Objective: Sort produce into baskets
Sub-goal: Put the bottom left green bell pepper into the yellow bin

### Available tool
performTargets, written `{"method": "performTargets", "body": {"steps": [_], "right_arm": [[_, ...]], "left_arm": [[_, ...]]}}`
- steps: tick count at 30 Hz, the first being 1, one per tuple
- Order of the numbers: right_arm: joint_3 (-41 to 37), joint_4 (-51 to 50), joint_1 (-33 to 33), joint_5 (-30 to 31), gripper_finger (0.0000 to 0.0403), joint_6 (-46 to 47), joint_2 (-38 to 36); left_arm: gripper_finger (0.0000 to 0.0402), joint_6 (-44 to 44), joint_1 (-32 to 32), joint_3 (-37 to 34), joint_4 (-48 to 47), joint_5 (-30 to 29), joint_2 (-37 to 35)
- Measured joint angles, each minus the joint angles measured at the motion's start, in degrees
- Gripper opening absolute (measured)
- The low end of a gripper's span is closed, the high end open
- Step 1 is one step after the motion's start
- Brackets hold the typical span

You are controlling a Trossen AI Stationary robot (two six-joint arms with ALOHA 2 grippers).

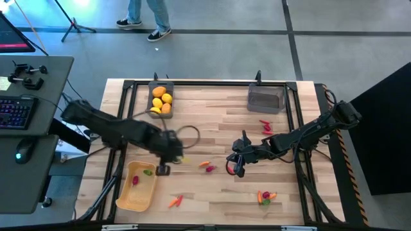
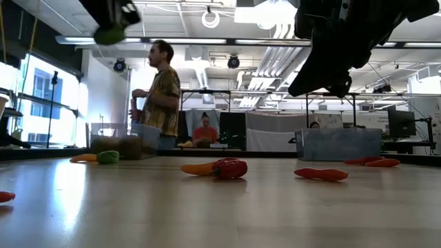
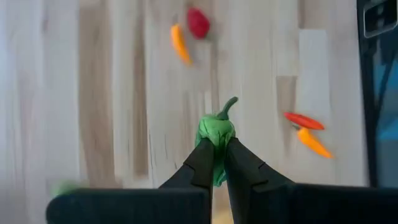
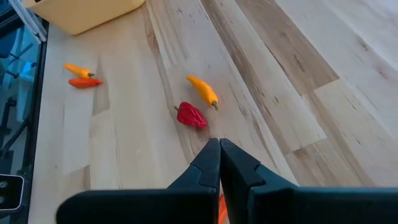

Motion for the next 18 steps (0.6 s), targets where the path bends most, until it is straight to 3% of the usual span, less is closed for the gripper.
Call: {"method": "performTargets", "body": {"steps": [7,13,18], "right_arm": [[0.0,0.0,0.0,0.0,0.0,0.0,0.0],[0.0,-0.1,0.0,0.5,0.0,0.0,0.0],[0.0,-0.3,0.0,0.5,0.0,0.0,0.0]], "left_arm": [[0.0003,-20.1,-12.8,0.0,-15.3,0.0,-2.9],[0.0006,-36.2,-25.3,-5.9,-12.0,2.6,-2.6],[0.0007,-48.2,-29.7,-12.6,-7.9,3.3,-2.6]]}}
